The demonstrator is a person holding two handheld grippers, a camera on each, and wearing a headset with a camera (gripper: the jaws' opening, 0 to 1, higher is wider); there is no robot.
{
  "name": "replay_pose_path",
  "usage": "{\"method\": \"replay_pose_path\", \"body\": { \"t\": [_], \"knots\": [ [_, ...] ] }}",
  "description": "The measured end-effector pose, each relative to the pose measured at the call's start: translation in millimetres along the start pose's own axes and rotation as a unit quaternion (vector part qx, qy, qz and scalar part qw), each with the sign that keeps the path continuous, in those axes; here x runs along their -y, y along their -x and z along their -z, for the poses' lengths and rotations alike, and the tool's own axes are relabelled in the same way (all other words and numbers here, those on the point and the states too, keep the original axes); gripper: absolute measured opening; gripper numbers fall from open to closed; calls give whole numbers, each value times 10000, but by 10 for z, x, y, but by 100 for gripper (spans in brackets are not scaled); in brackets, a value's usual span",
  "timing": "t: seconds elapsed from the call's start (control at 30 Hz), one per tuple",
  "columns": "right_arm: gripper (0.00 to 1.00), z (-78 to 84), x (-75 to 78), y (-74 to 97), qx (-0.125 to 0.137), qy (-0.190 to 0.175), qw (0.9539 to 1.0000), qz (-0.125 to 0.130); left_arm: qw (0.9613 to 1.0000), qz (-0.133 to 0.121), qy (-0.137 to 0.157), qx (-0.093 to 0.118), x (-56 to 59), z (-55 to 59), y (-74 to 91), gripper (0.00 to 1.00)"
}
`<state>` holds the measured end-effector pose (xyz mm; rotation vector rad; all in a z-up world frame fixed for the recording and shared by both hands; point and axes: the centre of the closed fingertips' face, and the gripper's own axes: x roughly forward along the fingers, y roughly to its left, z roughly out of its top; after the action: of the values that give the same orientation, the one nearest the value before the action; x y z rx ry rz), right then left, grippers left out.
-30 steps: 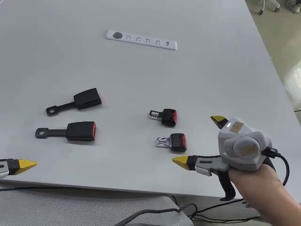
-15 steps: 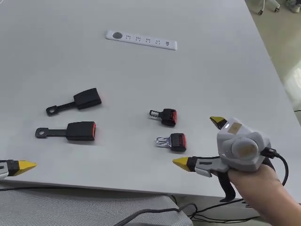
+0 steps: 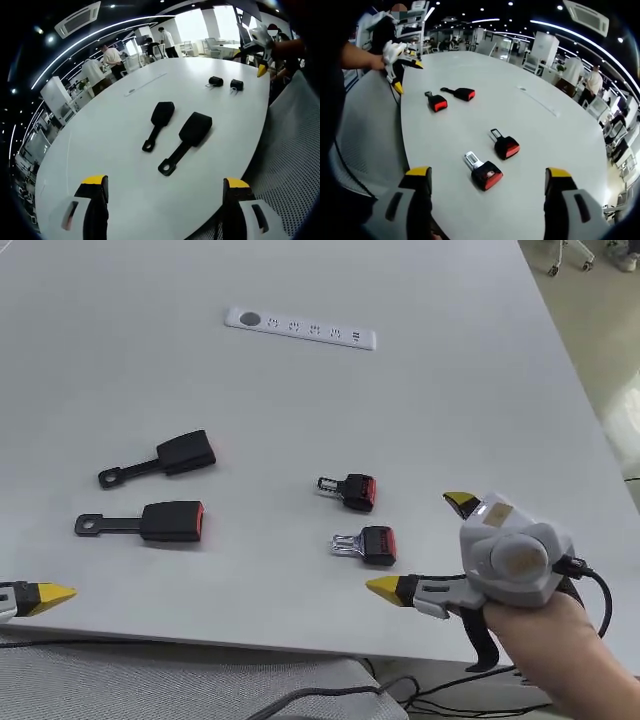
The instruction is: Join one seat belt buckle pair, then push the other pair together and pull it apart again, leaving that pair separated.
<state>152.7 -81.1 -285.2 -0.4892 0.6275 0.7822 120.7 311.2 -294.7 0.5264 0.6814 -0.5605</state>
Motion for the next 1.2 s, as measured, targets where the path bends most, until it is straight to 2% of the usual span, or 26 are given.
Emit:
{"method": "replay_pose_path", "body": {
  "t": [0.2,0.63,0.87,1.0,1.2],
  "knots": [
    [92,-33,-30,0,29,236,9997,-40,10000,8,-18,-44,4,15,5,95],
    [86,18,-56,24,-27,196,9997,-115,9998,34,-181,-91,20,13,18,92],
    [80,40,-60,60,-80,220,9996,-155,9996,163,-184,-136,54,22,17,91],
    [77,8,-68,84,12,151,9997,-181,9994,217,-184,-183,72,37,15,87],
    [76,38,-101,84,-67,209,9995,-241,9993,248,-216,-187,62,10,38,87]
  ]
}}
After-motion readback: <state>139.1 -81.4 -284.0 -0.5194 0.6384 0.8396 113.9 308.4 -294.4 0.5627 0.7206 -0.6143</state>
